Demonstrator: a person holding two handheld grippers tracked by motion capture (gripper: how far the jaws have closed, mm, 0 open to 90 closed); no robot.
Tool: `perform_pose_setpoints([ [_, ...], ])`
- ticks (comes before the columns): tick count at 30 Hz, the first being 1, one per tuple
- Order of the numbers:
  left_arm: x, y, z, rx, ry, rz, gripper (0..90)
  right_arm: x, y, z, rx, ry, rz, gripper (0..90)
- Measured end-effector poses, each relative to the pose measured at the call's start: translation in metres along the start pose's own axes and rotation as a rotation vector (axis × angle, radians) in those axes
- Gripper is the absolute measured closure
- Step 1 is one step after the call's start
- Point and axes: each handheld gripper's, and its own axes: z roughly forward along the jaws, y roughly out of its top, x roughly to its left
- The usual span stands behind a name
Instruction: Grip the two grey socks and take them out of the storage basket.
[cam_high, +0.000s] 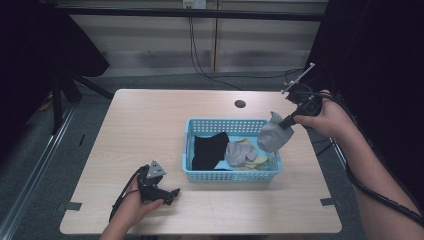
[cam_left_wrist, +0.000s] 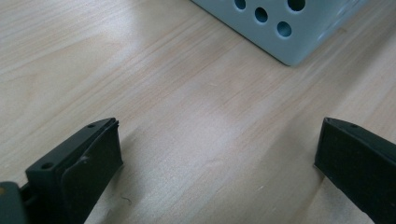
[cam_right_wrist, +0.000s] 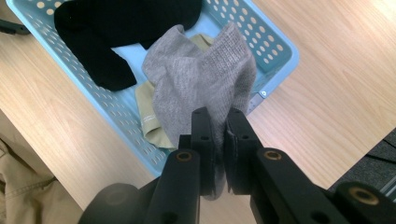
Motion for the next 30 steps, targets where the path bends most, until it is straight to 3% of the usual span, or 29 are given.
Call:
perform_pose_setpoints([
  [17, 0.0, 0.0, 0.0, 0.0, 0.0, 0.0, 0.0, -0.027, -0.033, -0.017, -0.016, -0.027, 0.071, 83.9],
  [30, 0.0, 0.0, 0.0, -0.002, 0.002, 0.0, 0.0, -0.041, -0.057, -0.014, -0.009, -0.03, 0.109, 83.8],
])
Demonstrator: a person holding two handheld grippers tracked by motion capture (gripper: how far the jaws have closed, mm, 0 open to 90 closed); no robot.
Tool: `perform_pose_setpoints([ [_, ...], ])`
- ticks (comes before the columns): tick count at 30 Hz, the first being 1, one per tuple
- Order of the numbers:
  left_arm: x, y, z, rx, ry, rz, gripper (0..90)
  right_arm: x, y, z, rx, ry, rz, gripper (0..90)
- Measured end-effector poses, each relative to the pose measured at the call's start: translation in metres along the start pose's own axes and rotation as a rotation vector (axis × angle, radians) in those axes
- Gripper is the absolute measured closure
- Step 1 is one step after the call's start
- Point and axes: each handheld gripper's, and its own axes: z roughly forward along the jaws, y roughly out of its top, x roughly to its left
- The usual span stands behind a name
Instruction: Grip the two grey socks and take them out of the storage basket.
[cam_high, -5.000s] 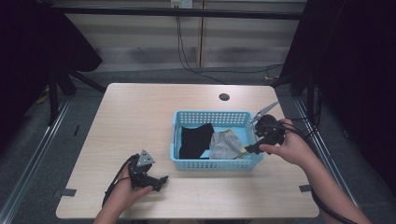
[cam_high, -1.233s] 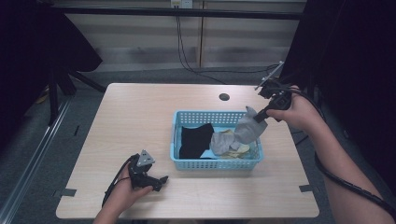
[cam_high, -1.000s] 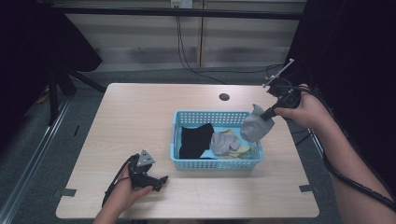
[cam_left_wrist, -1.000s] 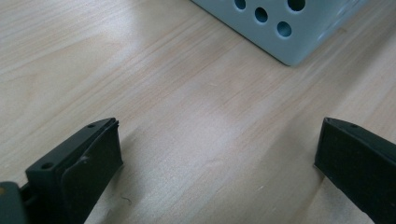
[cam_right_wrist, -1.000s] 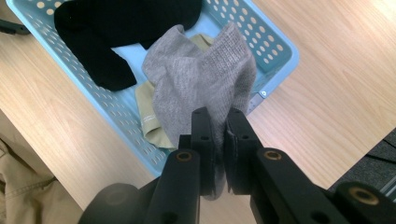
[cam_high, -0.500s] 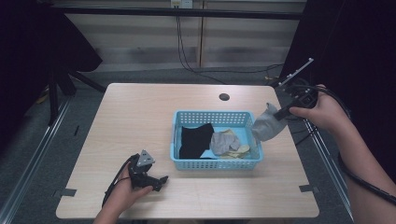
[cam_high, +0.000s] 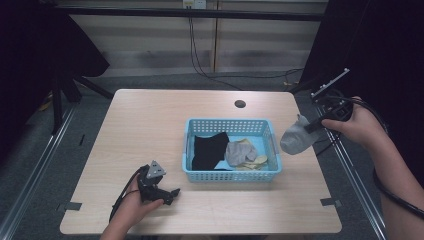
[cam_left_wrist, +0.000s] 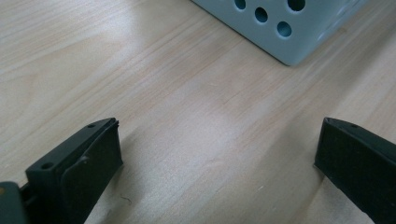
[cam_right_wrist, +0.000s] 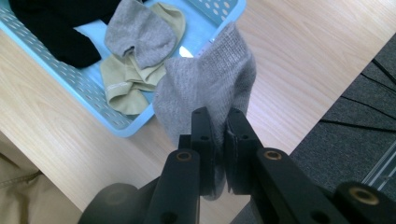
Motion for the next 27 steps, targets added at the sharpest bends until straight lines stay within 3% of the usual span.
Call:
perform_pose_setpoints([
  [14, 0.0, 0.0, 0.0, -0.001, 0.0, 0.0, 0.0, -0.009, -0.014, 0.017, 0.017, 0.006, 0.031, 83.7],
  [27, 0.0, 0.0, 0.0, -0.001, -0.001, -0.003, 0.0, -0.007, -0.018, 0.064, 0.081, 0.03, 0.023, 83.5],
])
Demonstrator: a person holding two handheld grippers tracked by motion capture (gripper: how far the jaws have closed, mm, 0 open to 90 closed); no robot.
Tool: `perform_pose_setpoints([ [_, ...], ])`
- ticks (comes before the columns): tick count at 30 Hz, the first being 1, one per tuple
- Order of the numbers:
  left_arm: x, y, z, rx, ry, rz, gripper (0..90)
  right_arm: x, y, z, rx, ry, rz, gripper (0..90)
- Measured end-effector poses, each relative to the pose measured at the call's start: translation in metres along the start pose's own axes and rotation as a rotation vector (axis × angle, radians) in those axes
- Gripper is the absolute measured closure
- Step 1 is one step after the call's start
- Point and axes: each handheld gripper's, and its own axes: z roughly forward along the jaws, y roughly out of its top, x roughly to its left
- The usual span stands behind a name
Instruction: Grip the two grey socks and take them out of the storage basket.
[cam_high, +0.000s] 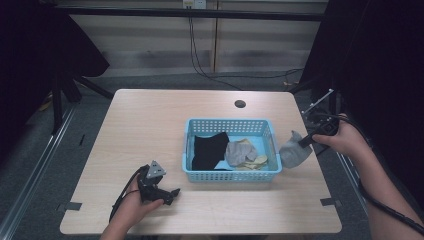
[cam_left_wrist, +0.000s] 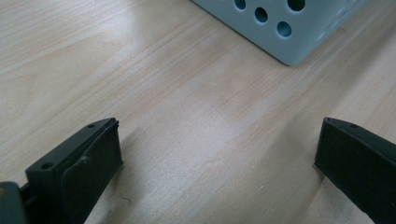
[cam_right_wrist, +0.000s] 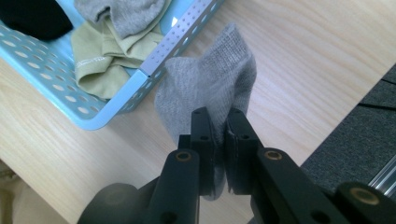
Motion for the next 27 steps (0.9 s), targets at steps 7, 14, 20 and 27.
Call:
perform_pose_setpoints([
  [7, 0.001, 0.0, -0.001, 0.008, 0.001, 0.012, 0.0, 0.003, 0.0, 0.022, 0.015, 0.015, 0.003, 83.4],
  [14, 0.001, 0.0, -0.001, 0.009, 0.001, 0.012, 0.0, 0.006, 0.001, 0.03, 0.019, 0.014, 0.008, 82.0],
  [20, 0.001, 0.0, -0.001, 0.009, 0.001, 0.012, 0.0, 0.005, 0.002, 0.033, 0.005, -0.004, 0.007, 78.2],
  [27, 0.001, 0.0, -0.001, 0.008, 0.001, 0.012, 0.0, 0.006, 0.004, 0.031, 0.001, -0.027, 0.009, 69.4],
])
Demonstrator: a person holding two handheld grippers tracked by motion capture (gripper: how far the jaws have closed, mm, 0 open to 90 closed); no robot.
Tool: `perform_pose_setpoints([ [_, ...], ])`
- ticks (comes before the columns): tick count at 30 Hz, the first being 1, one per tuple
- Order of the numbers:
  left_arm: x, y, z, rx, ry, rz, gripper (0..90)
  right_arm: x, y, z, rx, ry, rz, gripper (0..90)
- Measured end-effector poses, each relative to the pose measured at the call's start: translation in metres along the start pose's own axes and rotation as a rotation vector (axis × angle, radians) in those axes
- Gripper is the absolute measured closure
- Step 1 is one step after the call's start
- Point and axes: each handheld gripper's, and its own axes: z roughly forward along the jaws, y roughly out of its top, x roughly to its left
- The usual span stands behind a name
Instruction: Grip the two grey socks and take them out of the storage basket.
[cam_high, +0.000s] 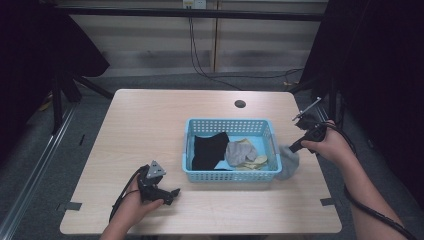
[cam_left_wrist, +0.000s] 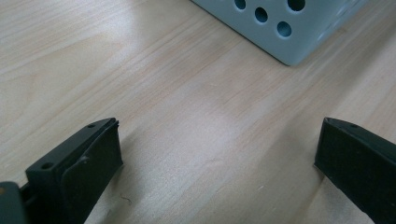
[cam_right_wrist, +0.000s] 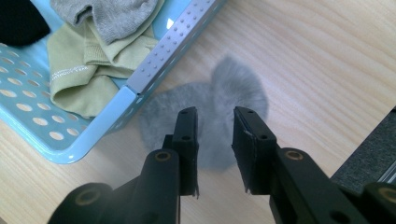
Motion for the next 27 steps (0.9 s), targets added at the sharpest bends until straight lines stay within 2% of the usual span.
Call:
perform_pose_setpoints([
  [8, -0.001, 0.0, 0.0, -0.008, 0.001, -0.008, 0.0, 0.003, 0.002, -0.01, -0.02, -0.008, -0.002, 63.8],
  [13, 0.0, 0.0, 0.0, -0.008, 0.001, -0.008, 0.0, 0.011, 0.008, -0.016, -0.035, -0.005, -0.028, 59.0],
  [17, -0.001, 0.0, 0.0, -0.008, 0.001, -0.008, 0.0, 0.021, 0.018, -0.02, -0.071, 0.03, -0.04, 53.0],
  [21, -0.001, 0.0, 0.001, -0.009, -0.001, -0.012, 0.0, 0.028, 0.024, -0.018, -0.088, 0.028, -0.041, 48.1],
  [27, -0.001, 0.0, 0.001, -0.008, -0.001, -0.012, 0.0, 0.042, 0.039, -0.006, -0.113, 0.054, -0.051, 40.4],
])
